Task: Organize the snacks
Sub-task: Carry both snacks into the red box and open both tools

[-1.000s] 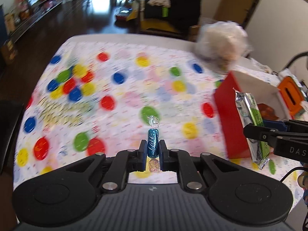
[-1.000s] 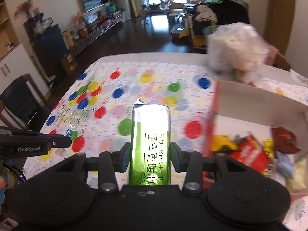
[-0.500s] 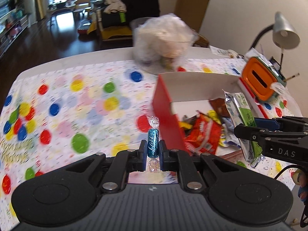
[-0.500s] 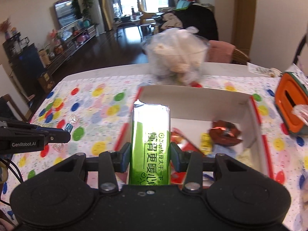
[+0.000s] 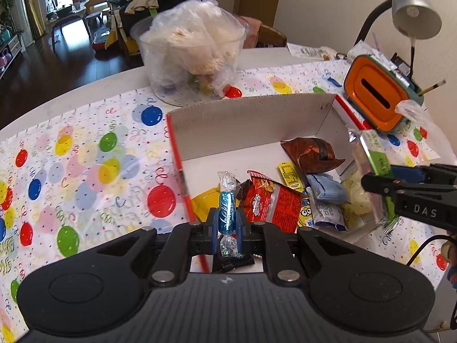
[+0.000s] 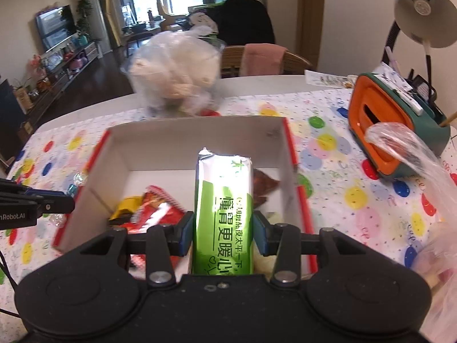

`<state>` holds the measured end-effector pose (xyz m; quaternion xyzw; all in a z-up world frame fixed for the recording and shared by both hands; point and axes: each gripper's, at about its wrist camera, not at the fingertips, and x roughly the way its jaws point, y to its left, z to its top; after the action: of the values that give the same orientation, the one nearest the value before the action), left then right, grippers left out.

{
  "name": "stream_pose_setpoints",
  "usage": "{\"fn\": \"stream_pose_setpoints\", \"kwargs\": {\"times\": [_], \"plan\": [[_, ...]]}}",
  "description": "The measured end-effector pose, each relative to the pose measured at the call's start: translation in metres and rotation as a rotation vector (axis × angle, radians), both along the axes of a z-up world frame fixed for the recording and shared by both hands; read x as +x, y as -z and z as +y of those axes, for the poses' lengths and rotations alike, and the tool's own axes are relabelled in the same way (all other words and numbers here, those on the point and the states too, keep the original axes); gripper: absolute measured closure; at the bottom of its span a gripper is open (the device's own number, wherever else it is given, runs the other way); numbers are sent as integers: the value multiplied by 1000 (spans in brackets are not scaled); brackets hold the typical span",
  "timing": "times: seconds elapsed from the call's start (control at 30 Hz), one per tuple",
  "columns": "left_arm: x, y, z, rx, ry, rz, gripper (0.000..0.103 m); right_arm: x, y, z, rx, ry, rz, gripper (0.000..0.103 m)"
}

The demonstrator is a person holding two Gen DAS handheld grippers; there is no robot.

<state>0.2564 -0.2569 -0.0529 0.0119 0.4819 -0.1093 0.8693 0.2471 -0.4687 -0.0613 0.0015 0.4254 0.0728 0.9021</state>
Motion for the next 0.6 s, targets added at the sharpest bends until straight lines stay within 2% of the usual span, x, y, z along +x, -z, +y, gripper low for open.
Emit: {"fn": "stream_pose_setpoints", "kwargs": {"times": [0.27, 0.6], "plan": [[27, 21, -28, 76, 16, 38, 91, 26, 23, -4, -12, -8, 59, 62], [44, 48, -40, 114, 27, 115, 91, 39, 45, 7, -38, -46, 112, 62]]}}
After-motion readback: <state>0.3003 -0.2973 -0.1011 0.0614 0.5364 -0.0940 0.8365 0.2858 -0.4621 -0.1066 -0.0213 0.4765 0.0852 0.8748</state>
